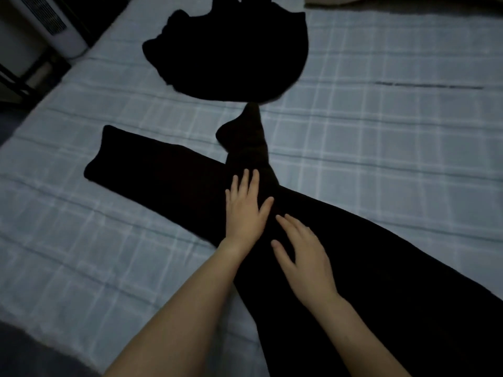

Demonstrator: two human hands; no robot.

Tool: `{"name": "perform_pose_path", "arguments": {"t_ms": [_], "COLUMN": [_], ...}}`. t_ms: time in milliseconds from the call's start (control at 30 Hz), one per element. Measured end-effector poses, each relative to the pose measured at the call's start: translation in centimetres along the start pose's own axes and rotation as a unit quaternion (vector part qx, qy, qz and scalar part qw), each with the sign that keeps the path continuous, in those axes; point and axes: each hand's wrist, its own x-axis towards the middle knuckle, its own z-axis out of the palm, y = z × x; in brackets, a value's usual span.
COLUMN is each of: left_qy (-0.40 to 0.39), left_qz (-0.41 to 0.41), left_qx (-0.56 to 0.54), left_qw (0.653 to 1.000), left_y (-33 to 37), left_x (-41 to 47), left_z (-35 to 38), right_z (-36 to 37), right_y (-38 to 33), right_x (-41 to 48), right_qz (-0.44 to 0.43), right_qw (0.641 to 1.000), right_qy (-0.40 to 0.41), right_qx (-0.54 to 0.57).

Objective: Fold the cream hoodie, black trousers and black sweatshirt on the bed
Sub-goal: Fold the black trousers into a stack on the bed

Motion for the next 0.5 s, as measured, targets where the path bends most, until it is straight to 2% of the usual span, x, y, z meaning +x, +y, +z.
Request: {"name": "perform_pose_path", "arguments": {"t_ms": [133,267,400,500], "left_qy": [0.048,0.085,0.111,0.074], "left_qz": [0.030,-0.025,-0.089,-0.140], "left_qx": [-0.162,-0.367,-0.435,-0.423], "left_qw": [0.985,0.926,0.889,0.892], "left_y": [-1.7,-2.9,-6.7,-10.2], "left_x": [-0.6,-2.8,-8.3,-12.2], "left_z": [0.5,-3.8,-9.2,-11.5], "right_z": [1.5,1.4,3.3,6.0], "right_y": [1.2,-2.3,-7.8,-10.0], "right_x": [0.2,0.4,-0.4,-2.4], "right_qz": [-0.017,-0.013,-0.032,-0.017], "right_qw": [0.997,1.000,0.994,0.990], "right_qy": [0.009,0.021,-0.033,-0.084], "right_qx": [-0.070,-0.006,0.097,0.114]}}
